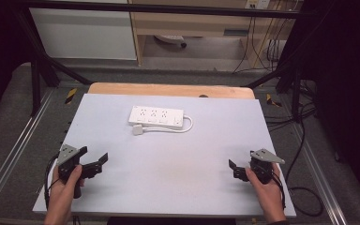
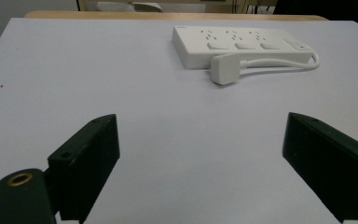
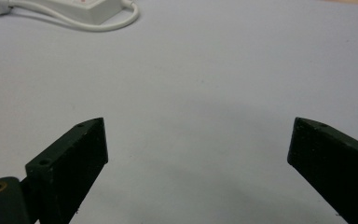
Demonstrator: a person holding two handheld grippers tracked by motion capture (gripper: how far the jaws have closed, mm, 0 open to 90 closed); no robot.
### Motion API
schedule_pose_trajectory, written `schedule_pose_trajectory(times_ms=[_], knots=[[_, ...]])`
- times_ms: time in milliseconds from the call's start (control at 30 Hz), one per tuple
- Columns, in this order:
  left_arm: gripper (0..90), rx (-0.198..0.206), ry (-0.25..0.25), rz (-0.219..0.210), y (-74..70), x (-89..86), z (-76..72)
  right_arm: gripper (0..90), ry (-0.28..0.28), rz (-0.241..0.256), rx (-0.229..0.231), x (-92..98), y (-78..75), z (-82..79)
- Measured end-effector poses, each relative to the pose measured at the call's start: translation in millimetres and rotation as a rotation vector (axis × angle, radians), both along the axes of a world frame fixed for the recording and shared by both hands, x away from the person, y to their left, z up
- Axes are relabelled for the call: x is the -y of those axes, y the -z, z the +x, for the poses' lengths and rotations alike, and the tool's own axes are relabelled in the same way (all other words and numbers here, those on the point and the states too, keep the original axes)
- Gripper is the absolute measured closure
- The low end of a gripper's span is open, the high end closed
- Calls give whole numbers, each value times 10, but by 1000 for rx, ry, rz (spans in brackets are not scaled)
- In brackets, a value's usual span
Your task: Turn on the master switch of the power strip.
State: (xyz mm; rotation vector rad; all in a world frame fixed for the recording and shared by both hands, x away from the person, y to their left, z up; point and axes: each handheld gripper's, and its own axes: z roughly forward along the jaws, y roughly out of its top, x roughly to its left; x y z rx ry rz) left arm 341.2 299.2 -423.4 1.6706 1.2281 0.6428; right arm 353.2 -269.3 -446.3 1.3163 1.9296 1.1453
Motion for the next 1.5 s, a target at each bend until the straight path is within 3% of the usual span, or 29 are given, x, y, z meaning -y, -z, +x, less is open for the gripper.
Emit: schedule_pose_trajectory(times_ms=[267,467,667,767,933,1100,1300,1500], knots=[[104,27,14,-16,-24,5,-21,65,5,21,-30,16,25,19],[92,30,33,-27,-32,19,-39,57,-6,30,-31,-10,23,18],[71,21,39,-34,-42,45,-46,60,-21,89,-15,-63,-22,20],[59,21,35,-30,-46,54,-48,64,-28,78,-13,-76,-38,25],[59,17,29,-40,-52,65,-55,61,-40,94,3,-107,-133,48],[59,17,22,-38,-61,59,-57,44,-63,79,16,-171,-242,158],[59,21,14,-36,-68,54,-66,41,-67,106,11,-235,-319,285],[61,25,20,-45,-78,72,-62,57,-65,116,51,-298,-546,460]])
